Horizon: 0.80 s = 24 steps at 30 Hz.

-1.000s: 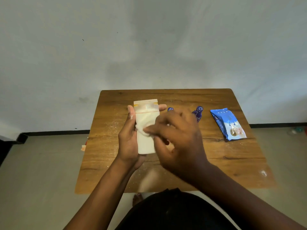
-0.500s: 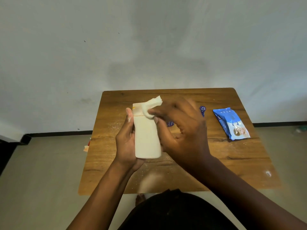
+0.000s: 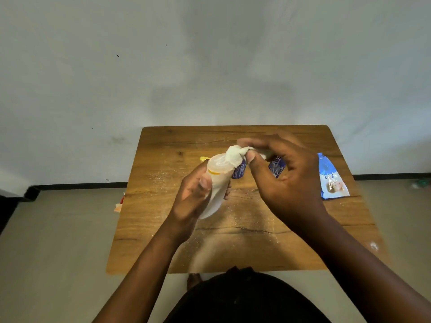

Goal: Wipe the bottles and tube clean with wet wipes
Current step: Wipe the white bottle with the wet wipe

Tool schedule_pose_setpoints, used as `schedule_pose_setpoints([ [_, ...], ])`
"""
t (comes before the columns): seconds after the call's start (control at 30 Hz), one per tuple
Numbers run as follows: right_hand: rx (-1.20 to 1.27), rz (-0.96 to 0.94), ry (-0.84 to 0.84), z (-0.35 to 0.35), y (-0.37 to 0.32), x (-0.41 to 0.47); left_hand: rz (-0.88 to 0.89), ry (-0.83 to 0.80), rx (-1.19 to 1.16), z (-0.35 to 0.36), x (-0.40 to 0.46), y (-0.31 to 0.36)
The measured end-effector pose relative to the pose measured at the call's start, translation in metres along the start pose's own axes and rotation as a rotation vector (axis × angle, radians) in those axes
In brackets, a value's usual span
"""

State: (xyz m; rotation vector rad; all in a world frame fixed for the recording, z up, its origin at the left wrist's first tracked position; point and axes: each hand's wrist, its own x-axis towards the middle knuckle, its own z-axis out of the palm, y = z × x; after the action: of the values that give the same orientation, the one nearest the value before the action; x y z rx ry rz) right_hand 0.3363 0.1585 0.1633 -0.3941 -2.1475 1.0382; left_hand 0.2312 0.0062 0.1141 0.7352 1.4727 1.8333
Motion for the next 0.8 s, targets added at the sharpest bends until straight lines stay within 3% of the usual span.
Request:
schedule_pose_setpoints([
  [0.17, 0.007, -0.02, -0.118, -0.001, -0.001, -0.003, 0.129, -0.027, 0.206, -0.001, 0.005, 0.001],
  [0.33, -0.012, -0.047, -0.246, -0.003, -0.008, -0.009, 0.12, 0.004, 0.262, -0.004, 0.001, -0.007],
  [0.57, -0.117, 0.095, -0.091, -0.001, 0.0, -0.003, 0.145, 0.057, 0.376, -0.003, 0.0, -0.011],
  [0.8, -0.055, -0.037, -0.217, -0.001, -0.002, -0.019, 0.192, 0.166, 0.461, -0.009, 0.006, -0.011],
])
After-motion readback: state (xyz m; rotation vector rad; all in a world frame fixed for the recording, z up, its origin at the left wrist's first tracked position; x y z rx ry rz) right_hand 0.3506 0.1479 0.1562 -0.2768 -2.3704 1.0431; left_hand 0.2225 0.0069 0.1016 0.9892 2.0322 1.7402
